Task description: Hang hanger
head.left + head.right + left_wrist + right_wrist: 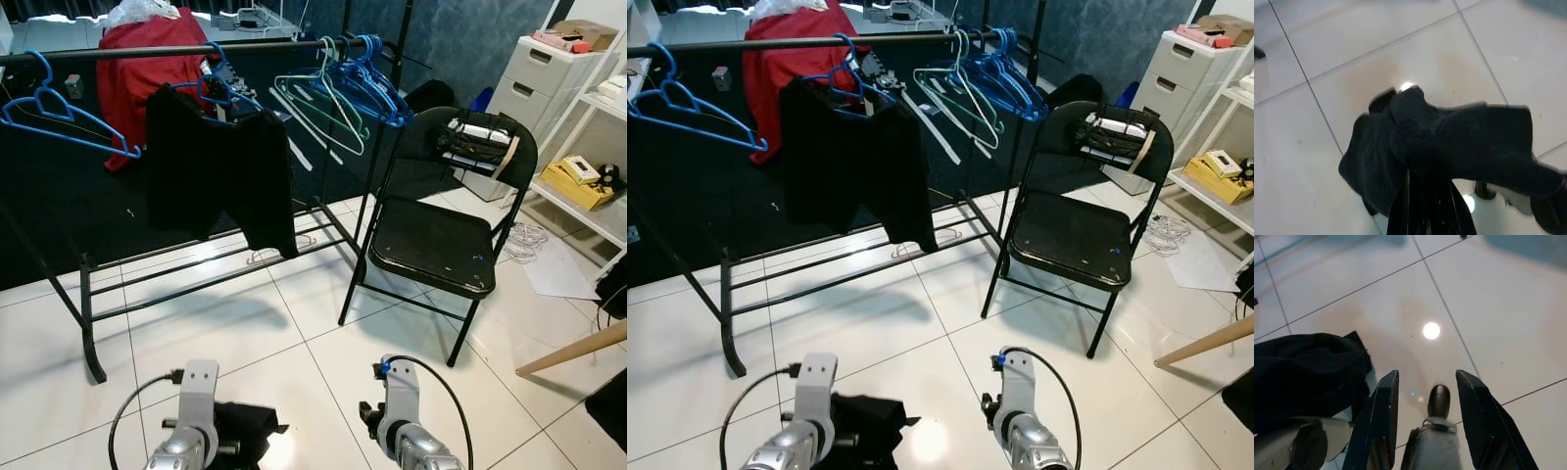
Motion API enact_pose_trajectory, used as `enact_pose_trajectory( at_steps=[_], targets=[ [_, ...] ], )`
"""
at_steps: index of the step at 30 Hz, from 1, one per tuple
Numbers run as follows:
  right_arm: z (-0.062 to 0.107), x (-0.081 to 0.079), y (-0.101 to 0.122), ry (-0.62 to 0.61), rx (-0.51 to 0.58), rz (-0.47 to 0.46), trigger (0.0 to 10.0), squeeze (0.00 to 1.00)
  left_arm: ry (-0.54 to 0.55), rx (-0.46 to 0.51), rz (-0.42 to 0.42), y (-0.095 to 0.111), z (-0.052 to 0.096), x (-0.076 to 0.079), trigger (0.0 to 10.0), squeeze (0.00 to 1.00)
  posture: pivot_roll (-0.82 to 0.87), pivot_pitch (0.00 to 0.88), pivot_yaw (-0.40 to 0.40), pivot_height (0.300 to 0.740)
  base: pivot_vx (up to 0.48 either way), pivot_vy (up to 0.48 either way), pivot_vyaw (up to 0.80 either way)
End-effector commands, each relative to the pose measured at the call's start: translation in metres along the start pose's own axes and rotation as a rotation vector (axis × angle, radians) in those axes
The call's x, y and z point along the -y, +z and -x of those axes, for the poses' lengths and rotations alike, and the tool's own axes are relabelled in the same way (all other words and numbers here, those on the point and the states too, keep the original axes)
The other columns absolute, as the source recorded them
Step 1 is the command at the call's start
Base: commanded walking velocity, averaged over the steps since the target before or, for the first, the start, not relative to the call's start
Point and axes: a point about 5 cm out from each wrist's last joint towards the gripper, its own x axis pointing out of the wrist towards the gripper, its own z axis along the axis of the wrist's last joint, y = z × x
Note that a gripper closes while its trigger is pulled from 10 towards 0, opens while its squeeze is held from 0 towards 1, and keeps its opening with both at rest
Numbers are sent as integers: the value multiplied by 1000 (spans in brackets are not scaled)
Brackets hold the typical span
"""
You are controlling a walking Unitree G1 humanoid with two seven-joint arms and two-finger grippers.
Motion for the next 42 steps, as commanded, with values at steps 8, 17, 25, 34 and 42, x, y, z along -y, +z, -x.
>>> enact_pose_trajectory(
  at_steps=[8,17,25,34,42],
  targets=[
    [1,-12,-9,33,6,-66,10000,0,-81,23,-35,-2,0,10,10000,0,-11,91,-70,740,0,0,0],
    [7,4,-25,44,-48,-35,10000,0,-92,-8,30,-11,1,16,10000,0,-20,58,-104,740,0,0,0],
    [3,-3,-16,38,-15,-64,10000,0,-97,-3,-10,-11,0,16,10000,0,-12,39,-84,740,0,0,0],
    [4,-4,-20,37,-24,-44,10000,0,-82,12,-18,-11,1,14,10000,0,-7,39,-92,740,0,0,0],
    [4,-6,-22,38,-22,-79,10000,0,-40,23,25,-11,1,6,10000,0,1,29,-96,740,0,0,0]
  ],
)
